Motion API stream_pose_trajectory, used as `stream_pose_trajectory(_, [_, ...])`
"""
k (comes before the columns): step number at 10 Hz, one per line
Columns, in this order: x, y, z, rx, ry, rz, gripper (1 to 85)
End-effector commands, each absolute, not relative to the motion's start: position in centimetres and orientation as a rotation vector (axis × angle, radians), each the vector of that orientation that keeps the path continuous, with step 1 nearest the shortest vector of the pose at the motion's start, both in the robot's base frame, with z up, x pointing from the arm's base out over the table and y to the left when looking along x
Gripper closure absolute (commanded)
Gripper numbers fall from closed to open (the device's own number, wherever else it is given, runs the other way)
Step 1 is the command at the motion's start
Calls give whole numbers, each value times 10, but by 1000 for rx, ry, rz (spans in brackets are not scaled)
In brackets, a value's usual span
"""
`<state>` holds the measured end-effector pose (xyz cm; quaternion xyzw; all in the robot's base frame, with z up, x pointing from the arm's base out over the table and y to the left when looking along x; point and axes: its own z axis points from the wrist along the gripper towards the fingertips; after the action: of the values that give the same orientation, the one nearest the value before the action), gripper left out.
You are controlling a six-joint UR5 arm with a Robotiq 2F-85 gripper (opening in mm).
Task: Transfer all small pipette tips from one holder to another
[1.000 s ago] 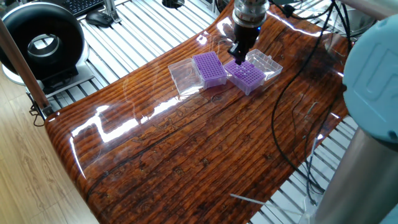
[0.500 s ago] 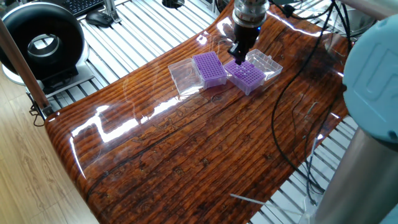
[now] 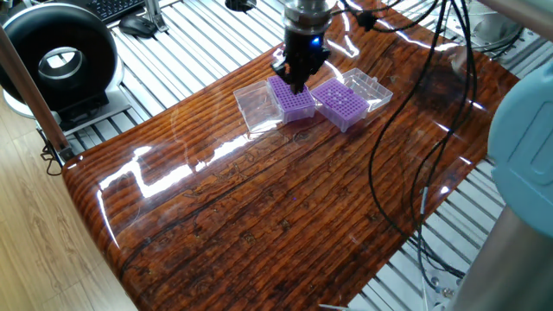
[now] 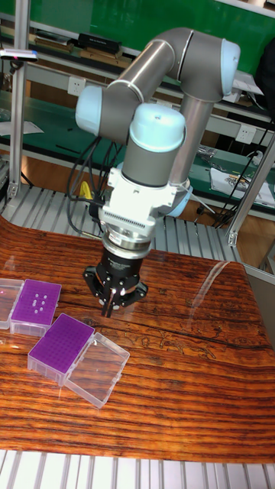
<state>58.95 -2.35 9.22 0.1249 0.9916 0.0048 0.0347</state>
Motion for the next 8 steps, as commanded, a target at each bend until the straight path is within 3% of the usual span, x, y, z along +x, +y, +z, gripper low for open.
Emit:
stream_pose_trajectory(1, [590,-15,85,403,3034,20,713])
stream_pose_trajectory(8, [593,-11,85,431,3022,47,740])
